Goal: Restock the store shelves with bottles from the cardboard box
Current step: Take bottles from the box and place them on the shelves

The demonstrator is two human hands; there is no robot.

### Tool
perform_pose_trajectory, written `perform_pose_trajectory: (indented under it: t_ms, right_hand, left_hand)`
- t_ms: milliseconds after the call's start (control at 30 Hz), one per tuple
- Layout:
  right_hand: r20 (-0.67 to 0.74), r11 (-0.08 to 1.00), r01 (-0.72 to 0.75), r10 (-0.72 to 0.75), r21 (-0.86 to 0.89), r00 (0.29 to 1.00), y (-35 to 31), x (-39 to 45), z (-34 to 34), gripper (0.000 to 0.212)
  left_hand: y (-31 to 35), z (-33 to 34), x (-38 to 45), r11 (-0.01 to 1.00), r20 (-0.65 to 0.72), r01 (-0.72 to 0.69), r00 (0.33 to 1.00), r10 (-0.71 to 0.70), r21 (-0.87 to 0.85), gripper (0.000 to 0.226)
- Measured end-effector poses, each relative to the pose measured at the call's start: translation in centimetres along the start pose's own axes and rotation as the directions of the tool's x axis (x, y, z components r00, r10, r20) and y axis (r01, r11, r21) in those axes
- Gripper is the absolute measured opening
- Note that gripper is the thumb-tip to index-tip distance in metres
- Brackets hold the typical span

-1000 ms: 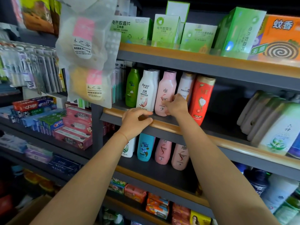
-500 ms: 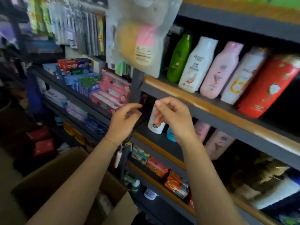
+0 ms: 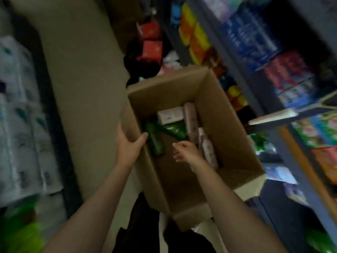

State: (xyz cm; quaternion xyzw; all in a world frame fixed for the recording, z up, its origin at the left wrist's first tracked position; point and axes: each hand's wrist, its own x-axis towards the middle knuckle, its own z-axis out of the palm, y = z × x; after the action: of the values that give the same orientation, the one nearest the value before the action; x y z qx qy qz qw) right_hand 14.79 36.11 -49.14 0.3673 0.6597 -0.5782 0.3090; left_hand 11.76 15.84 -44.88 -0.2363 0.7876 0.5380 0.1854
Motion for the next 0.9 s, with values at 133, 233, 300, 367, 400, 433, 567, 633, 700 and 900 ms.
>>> perform_pose_trajectory:
  t_ms: [133,233,300,367,400,433,567,633,700,900]
  right_hand:
    - [-0.021,0.993,-0.062,0.060,-0.098,0.998,2.4,7.7,4.8,0.016]
    - [0.032,0.990,-0.135,0.136,-0.045,0.990,4.1,12.3,6.6,0.046]
    - [0.053,0.979,-0.199,0.201,-0.032,0.978,5.5,14.6,7.6,0.057]
    - [0.069,0.968,-0.250,0.248,0.029,0.966,6.6,16.5,8.5,0.057]
    - [0.077,0.959,-0.274,0.268,0.069,0.960,6.7,16.8,9.0,0.055]
    - [0.087,0.954,-0.282,0.274,0.097,0.958,6.8,17.1,9.3,0.053]
    - [0.101,0.972,-0.222,0.213,0.080,0.972,6.0,16.8,9.7,0.060]
    - [0.117,0.977,-0.197,0.186,0.084,0.976,4.8,15.5,9.4,0.055]
    - [0.141,0.972,-0.199,0.181,0.127,0.973,3.5,13.3,8.8,0.055]
    - [0.158,0.866,-0.107,0.033,0.488,0.987,-0.2,2.7,3.9,0.046]
  left_hand:
    - [-1.9,0.7,3.0,0.987,0.203,0.036,0.979,-0.004,-0.157,0.077]
    - [-3.3,0.4,3.7,0.980,0.244,0.026,0.969,0.024,-0.198,0.079]
    - [-4.3,0.1,4.1,0.972,0.247,0.009,0.968,0.051,-0.235,0.085]
    - [-4.7,-0.2,4.4,0.970,0.248,-0.019,0.965,0.081,-0.244,0.093]
    - [-4.9,-0.2,4.5,0.968,0.247,-0.028,0.965,0.092,-0.251,0.094]
    - [-5.0,-0.1,4.6,0.967,0.245,-0.034,0.965,0.098,-0.253,0.094]
    - [-4.5,0.2,4.1,0.964,0.223,-0.066,0.967,0.126,-0.257,0.092]
    - [-4.3,0.2,3.9,0.969,0.220,-0.072,0.968,0.125,-0.234,0.089]
    - [-3.8,0.3,3.5,0.975,0.214,-0.043,0.973,0.090,-0.217,0.084]
    - [0.2,0.8,-2.0,0.985,-0.207,-0.159,0.964,0.168,0.060,0.059]
